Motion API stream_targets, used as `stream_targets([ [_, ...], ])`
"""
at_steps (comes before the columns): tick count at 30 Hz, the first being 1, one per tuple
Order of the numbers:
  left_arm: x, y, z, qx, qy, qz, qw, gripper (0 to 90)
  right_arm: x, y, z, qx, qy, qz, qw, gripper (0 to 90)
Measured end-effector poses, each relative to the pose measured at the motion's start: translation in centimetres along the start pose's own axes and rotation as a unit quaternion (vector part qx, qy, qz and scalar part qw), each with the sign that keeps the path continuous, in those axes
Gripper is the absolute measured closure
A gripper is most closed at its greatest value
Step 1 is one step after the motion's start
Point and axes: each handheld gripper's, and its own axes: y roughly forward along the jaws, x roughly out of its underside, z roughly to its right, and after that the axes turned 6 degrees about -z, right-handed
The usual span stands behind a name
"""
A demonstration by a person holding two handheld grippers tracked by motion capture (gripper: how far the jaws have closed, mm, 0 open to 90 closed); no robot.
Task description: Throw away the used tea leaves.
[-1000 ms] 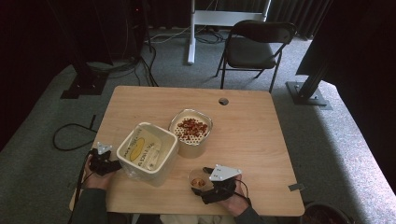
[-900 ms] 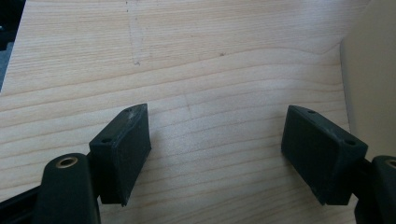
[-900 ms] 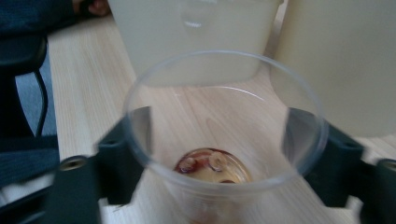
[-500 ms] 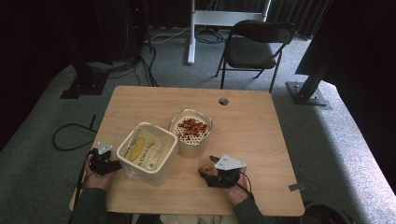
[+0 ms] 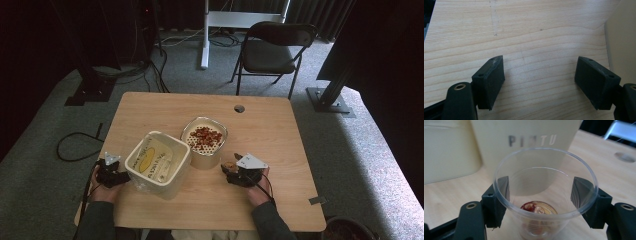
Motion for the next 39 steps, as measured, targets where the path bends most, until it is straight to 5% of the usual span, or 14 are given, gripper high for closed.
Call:
stream_targets([
  [5,0.0,0.0,0.0,0.001,0.0,0.0,1.0,24.6,-0.4,0.3,0.0,0.03,0.008,-0.011,0.9995,32.9],
  [11,0.0,0.0,0.0,0.001,0.001,0.0,1.0,24.6,-1.2,0.3,0.9,0.031,0.039,-0.012,0.9987,34.2],
  [22,-0.1,0.1,0.1,0.001,0.002,0.0,1.0,24.6,-3.7,-0.5,3.0,0.056,0.057,0.0,0.9968,37.9],
  [39,-0.2,0.2,0.1,0.003,0.002,0.001,1.0,24.6,-6.3,-1.8,5.1,0.087,0.044,0.024,0.9949,39.1],
])
